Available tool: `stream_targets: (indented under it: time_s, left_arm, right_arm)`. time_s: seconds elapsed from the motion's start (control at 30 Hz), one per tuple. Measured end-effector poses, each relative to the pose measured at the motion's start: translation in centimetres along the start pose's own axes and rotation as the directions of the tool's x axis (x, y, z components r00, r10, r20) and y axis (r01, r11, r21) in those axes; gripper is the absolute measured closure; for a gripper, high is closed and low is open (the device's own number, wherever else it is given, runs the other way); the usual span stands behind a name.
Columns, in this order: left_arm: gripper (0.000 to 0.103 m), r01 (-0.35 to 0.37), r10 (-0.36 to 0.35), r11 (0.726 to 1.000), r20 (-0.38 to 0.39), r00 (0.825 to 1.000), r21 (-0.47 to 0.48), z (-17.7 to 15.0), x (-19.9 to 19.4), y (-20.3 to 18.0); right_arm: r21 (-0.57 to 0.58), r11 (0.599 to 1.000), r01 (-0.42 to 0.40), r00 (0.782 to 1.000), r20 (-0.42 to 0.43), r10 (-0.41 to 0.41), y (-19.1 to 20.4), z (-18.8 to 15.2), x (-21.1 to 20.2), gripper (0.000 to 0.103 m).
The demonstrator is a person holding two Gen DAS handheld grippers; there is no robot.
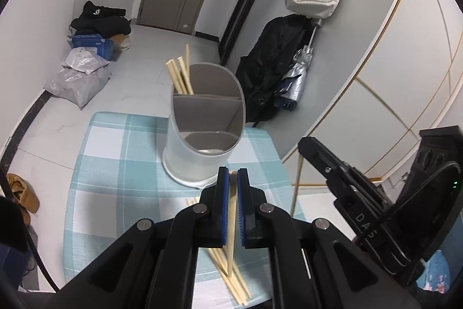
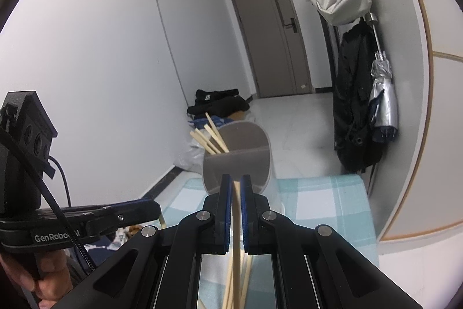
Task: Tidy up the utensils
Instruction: 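Lift both held chopsticks and carry them up over the white holder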
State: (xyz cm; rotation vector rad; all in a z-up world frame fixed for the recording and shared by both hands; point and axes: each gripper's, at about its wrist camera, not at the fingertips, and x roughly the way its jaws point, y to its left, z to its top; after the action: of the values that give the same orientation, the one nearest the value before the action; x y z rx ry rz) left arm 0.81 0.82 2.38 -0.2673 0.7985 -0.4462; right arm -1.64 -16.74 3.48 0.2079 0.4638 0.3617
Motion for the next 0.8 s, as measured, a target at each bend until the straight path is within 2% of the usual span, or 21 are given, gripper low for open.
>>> stream_targets:
  time_s: [0.4, 0.57, 0.8]
  left_arm:
    - [0.101, 0.034, -0.034, 0.999, 0.005, 0.999, 0.038, 3.0, -1.2, -1.4]
    - [0.101, 0.089, -0.091, 0.994, 0.03, 0.995, 0.058, 5.6, -2.1, -2.0]
    - [0.101, 0.125, -0.131, 0.99, 0.089, 0.987, 0.066, 10.7, -3.0, -1.7]
  right_arm:
    - [0.03, 0.999, -0.017, 0.999, 0.045, 0.015, -1.0, 2.7, 0.5, 0.098]
    - [0.018, 1.0, -0.024, 0.995, 0.094, 0.023, -1.2, 5.5, 0.8, 0.098]
    - [-0.011, 0.999, -0.047, 0.98, 0.192, 0.048, -1.3, 11.0, 2.5, 0.098]
